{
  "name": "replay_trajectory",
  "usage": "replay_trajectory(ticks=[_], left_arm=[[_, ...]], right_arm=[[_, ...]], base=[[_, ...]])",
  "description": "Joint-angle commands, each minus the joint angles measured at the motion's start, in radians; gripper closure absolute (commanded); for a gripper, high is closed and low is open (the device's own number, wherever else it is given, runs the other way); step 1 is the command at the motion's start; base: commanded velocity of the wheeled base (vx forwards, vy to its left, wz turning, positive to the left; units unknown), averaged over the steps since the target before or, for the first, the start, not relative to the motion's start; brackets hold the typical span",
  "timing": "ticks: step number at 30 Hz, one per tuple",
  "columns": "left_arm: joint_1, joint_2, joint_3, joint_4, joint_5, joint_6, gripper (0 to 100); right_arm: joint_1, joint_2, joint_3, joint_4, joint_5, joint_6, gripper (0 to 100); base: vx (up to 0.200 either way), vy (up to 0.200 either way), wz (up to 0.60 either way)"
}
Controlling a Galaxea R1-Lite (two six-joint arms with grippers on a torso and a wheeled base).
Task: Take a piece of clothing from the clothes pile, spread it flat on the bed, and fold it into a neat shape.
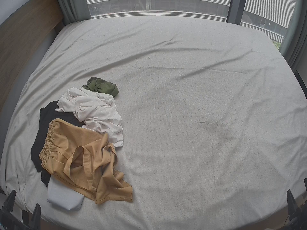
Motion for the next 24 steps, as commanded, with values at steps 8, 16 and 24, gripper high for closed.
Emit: replay_trajectory(ticks=[8, 16, 24], left_arm=[[0.001, -0.016, 0.018, 0.000, 0.001, -0.005, 0], [0.001, -0.016, 0.018, 0.000, 0.003, -0.008, 0], [0.001, -0.016, 0.018, 0.000, 0.004, -0.008, 0]], right_arm=[[-0.001, -0.016, 0.018, -0.001, 0.008, -0.017, 0], [-0.001, -0.016, 0.018, -0.001, 0.020, -0.027, 0], [-0.002, -0.016, 0.018, -0.001, 0.020, -0.034, 0]], base=[[0.000, 0.000, 0.00], [0.000, 0.000, 0.00], [0.000, 0.000, 0.00]])
